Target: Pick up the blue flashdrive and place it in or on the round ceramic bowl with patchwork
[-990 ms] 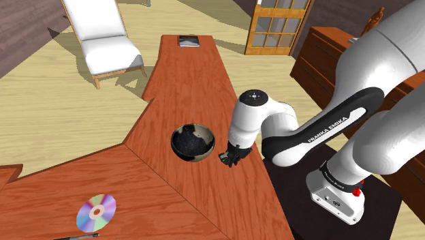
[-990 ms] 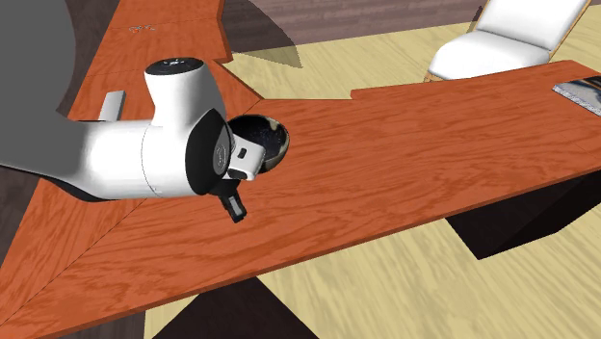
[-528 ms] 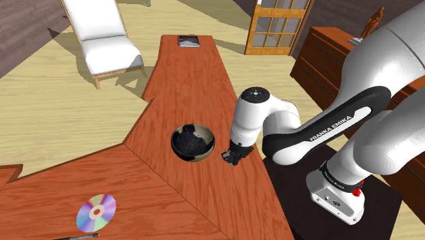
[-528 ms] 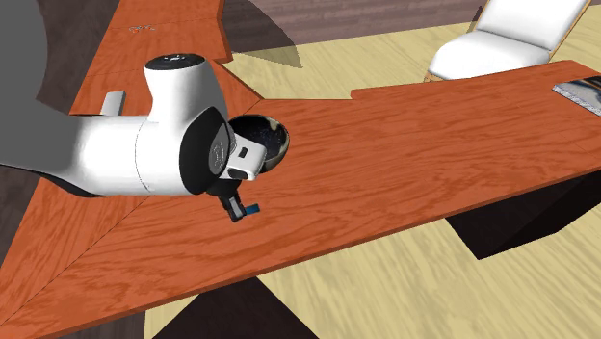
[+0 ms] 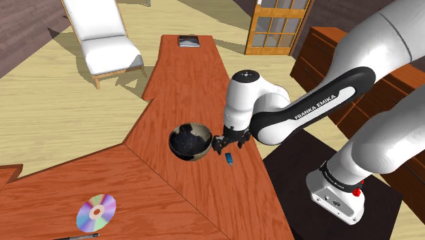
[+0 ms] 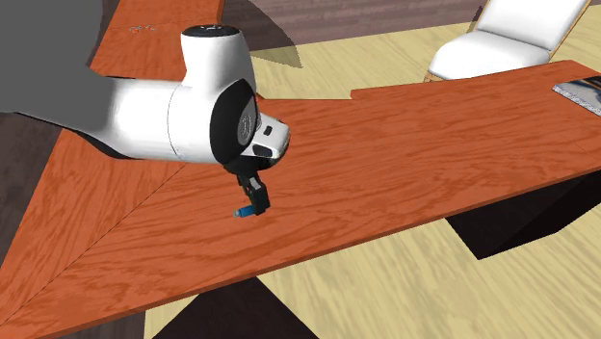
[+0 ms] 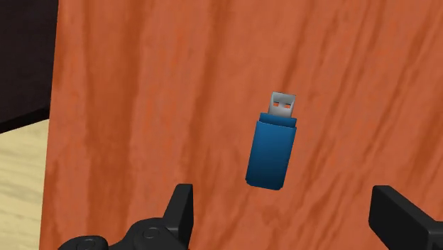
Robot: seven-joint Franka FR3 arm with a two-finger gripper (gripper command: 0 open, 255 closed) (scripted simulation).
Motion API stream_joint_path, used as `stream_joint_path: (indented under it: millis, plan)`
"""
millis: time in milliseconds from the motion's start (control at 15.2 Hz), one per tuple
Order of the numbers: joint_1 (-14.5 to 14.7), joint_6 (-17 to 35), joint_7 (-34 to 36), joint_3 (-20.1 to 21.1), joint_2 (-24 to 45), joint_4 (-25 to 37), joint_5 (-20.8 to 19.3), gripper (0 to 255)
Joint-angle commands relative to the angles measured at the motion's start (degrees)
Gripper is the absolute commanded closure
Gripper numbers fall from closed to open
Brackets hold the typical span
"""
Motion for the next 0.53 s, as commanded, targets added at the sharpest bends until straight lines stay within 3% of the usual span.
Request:
stream_joint_path:
  millis: [0, 462]
  plan:
    - [-0.71, 0.55, 0.26, -0.28, 1.34, 0.53, -1.04, 0]
    - [-1.69, 6.46, 5.28, -0.09, 7.69, -0.33, -7.96, 0]
